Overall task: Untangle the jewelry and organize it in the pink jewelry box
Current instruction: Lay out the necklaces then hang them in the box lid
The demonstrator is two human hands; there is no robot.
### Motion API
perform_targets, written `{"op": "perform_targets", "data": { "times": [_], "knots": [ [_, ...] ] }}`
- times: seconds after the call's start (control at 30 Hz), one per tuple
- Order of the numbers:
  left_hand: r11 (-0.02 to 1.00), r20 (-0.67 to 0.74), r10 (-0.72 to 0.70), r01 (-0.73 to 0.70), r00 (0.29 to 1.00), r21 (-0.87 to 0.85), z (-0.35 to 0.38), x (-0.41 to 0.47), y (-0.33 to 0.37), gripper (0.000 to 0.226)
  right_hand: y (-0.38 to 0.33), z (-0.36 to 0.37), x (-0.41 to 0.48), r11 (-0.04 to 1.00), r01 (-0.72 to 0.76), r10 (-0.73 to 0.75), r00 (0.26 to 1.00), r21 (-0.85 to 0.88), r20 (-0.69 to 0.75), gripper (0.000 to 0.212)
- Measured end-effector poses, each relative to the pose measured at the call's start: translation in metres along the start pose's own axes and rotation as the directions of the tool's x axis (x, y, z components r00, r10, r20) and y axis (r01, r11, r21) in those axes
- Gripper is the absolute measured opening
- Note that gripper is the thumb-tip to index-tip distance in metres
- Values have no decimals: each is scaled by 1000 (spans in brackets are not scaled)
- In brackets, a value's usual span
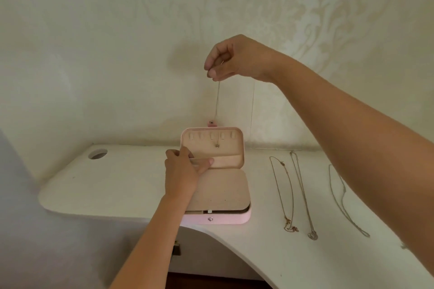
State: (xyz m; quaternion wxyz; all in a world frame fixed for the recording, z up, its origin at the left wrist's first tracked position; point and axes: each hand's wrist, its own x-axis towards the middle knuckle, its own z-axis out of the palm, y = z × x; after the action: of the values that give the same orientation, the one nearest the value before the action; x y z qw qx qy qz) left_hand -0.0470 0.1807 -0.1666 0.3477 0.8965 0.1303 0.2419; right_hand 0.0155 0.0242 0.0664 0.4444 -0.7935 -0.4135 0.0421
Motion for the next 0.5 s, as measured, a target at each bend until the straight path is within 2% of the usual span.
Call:
{"op": "perform_targets", "data": {
  "times": [0.17,0.5],
  "knots": [
    [1000,-8,-3,3,1000,9,1,0,-1,54,2,18,22,998,20,-25,996,-63,-87,14],
    [999,-35,20,-19,999,33,-1,-1,0,54,12,38,43,999,38,-39,996,-13,-80,13]
  ]
}}
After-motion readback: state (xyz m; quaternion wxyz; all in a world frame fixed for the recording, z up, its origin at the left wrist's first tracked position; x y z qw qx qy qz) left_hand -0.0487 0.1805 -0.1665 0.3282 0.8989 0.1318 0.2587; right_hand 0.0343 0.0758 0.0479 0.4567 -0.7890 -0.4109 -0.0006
